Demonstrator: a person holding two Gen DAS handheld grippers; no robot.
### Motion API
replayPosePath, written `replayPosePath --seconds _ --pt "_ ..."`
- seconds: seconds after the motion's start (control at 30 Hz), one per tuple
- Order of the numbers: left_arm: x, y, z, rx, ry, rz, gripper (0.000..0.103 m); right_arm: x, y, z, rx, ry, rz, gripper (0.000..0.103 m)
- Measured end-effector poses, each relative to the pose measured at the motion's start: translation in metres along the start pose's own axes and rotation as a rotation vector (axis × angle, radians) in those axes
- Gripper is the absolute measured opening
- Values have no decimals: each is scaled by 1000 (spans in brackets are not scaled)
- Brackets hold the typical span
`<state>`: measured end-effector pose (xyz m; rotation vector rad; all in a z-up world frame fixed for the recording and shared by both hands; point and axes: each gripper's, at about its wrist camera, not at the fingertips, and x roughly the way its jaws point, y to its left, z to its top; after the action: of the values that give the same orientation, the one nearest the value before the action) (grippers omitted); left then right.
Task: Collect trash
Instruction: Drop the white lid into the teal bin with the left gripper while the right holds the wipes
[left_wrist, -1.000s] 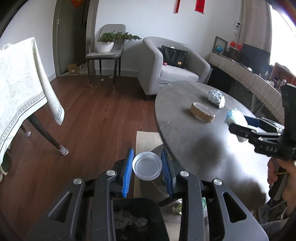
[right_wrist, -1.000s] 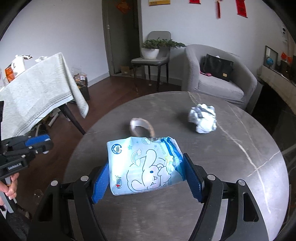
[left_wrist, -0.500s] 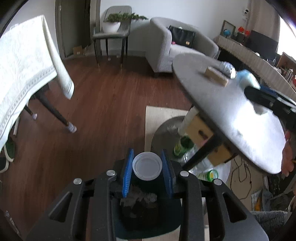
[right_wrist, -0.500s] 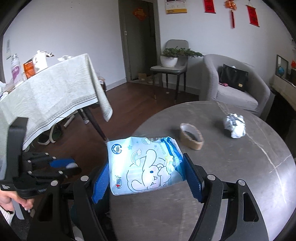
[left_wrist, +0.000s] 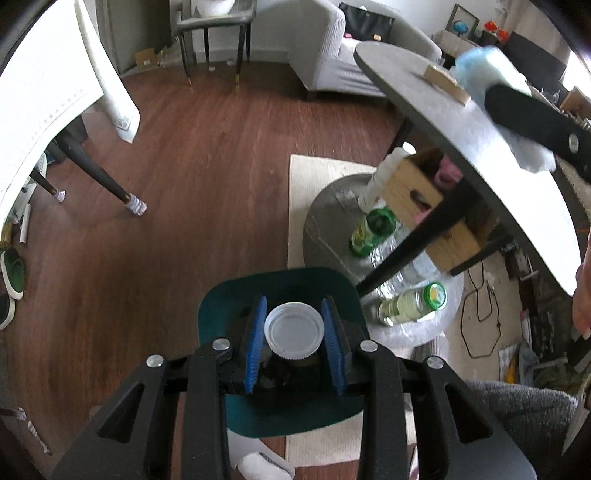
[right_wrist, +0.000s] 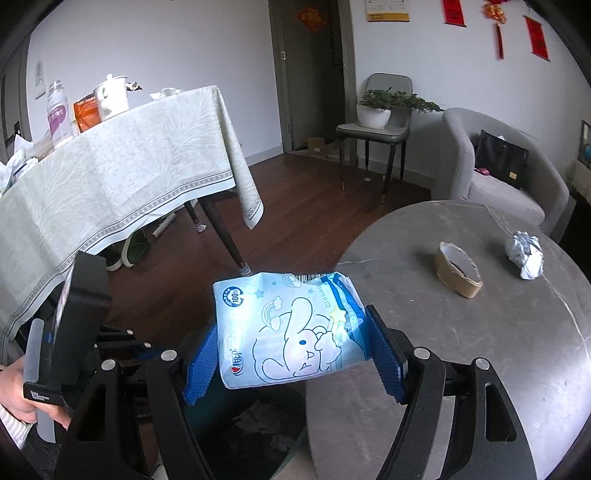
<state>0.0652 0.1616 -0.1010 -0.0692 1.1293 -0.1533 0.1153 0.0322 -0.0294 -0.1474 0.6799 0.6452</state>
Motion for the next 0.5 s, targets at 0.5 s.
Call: replayPosePath --seconds 0.5 --pt "-35 34 -5 -38 -104 -10 58 29 34 6 -20 35 51 74"
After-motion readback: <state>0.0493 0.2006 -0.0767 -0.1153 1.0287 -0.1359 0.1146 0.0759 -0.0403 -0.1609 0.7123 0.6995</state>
